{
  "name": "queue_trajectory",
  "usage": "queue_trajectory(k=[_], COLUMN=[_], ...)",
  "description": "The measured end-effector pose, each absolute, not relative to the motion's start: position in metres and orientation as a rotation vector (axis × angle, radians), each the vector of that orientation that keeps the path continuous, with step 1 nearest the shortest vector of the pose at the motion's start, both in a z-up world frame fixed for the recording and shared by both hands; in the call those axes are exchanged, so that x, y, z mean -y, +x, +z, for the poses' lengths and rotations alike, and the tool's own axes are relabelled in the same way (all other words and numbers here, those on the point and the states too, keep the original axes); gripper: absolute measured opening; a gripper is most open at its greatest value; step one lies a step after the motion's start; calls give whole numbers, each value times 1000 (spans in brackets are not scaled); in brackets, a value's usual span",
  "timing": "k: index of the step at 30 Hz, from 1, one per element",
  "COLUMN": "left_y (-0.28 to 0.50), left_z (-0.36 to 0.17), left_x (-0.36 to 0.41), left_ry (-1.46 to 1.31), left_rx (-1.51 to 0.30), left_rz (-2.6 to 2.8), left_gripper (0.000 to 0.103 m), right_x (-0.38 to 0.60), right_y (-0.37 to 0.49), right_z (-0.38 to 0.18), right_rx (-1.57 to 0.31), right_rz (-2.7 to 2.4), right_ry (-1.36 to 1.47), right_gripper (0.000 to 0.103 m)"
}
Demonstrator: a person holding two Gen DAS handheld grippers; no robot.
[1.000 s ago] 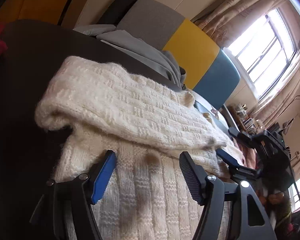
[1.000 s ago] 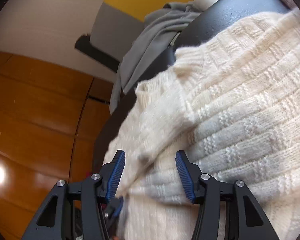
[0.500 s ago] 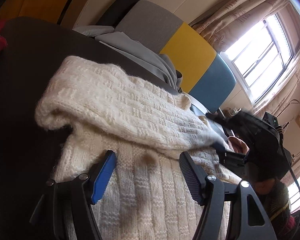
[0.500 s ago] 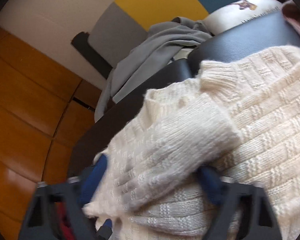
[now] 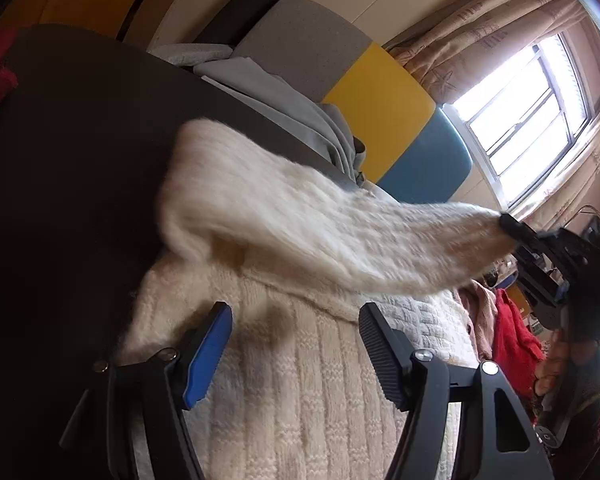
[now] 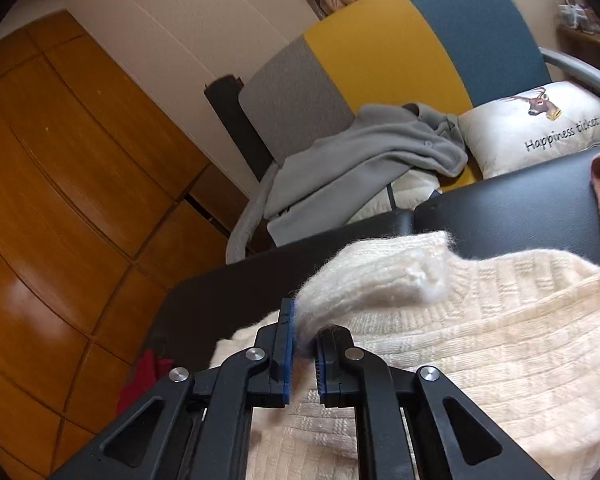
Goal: Fold clothes
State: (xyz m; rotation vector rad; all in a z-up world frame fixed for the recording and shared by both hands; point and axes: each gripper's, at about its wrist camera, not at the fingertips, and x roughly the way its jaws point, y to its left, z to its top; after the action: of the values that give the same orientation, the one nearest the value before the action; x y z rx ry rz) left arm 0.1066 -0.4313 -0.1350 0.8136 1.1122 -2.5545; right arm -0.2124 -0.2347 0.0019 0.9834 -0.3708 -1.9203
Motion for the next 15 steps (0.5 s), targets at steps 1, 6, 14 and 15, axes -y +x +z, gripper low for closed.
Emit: queue_trajectory(k=[1,6,14,15], left_y=[107,104,85,93], left_z=[-133,-126,-138,-141], left_x=[434,443,446,450], left_ry=[807,803,914,856], left_rx=[-1108,-1118,-1083,-1143], left_rz=[-2547,-2536,-2442,-2453], left_gripper=[67,67,64,64], right_x=[230,194,140,135], right_y=[-214,-218,-224,-226], right_z=[2,-8,-47,-58], right_rx=[392,499,588,589], right_rz=[-1917,-1910,-2010,-2029], right_ry=[987,1004,1069,1108], right_gripper=[11,11,11,12])
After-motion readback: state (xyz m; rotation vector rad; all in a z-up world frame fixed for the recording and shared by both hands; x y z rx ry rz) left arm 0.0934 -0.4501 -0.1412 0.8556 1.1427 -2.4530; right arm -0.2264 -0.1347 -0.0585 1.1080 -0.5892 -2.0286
